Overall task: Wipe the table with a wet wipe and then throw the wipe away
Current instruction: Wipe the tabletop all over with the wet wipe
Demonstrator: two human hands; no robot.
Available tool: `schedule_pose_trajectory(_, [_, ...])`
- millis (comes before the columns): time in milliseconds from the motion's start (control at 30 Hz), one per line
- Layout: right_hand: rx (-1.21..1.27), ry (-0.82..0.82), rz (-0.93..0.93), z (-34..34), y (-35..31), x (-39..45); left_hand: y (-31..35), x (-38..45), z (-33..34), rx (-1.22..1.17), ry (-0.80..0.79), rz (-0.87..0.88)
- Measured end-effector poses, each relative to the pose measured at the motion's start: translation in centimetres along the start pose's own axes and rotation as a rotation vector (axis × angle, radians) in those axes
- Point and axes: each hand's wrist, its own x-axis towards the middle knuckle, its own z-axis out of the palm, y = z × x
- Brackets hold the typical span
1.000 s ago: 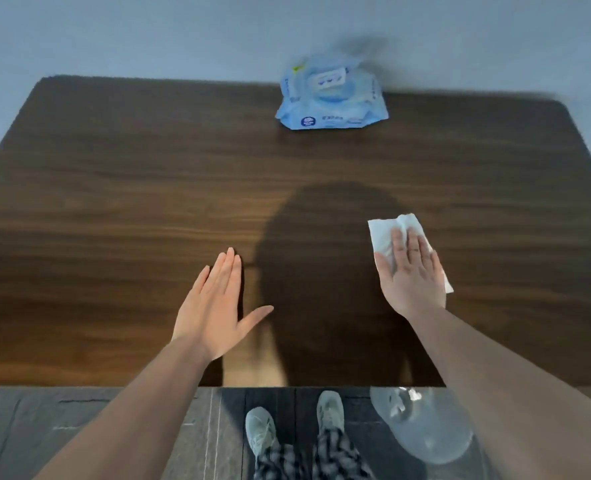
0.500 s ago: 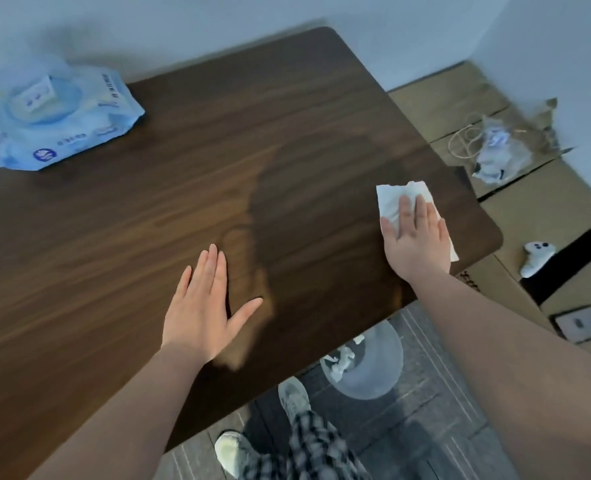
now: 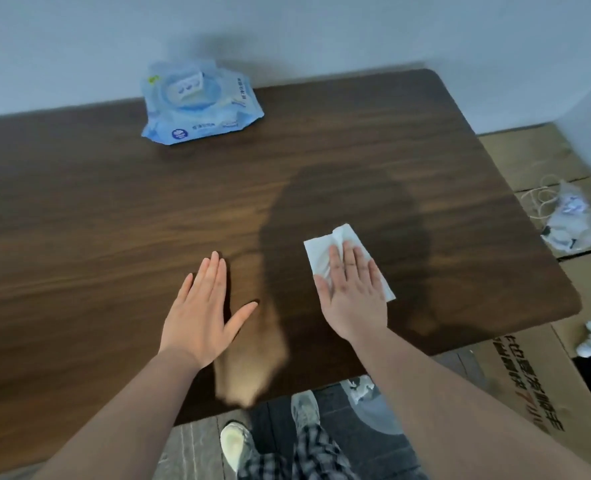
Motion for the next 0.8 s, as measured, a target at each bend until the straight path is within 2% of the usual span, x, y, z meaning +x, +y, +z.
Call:
schedule_pose_trajectory(133, [0.026,-0.082,-0.293,2.5,-12.6,-1.1,-8.9,-6.3,-0.9,-0.04,0.019,-0.285])
schedule_pose_trajectory(367, [0.028,-0.173,-0.666,7.2,-33.3,-4.9,-24.0,-20.2,-0.6,-0.022,-0.03,-0.702])
schedule_pose_trajectory(433, [0.025,-0.154,-0.755,8.6,-38.4,-6.8,-26.7,-23.0,-0.1,-0.048,-0.048,-0.728])
schedule_pose_trajectory(500, [0.001,-0.174,-0.799,9.8,-43.2,-8.4,-28.2,-24.5,0.5,-0.053,-0.054,-0.681])
schedule_pose_trajectory(600, [-0.014,-0.229,-0.83,11.6,-48.7,-10.4,-28.7,-24.7,1.1,-0.1,0.01,-0.688])
schedule_pose_trajectory(700, [-0.037,-0.215,-0.854,12.6,-50.9,-11.1,-29.4,-24.3,1.5,-0.138,0.011,-0.767])
schedule_pose_trajectory(800, [-0.058,-0.214,-0.859,12.6,-51.0,-11.0,-29.6,-24.5,1.7,-0.141,0.02,-0.758])
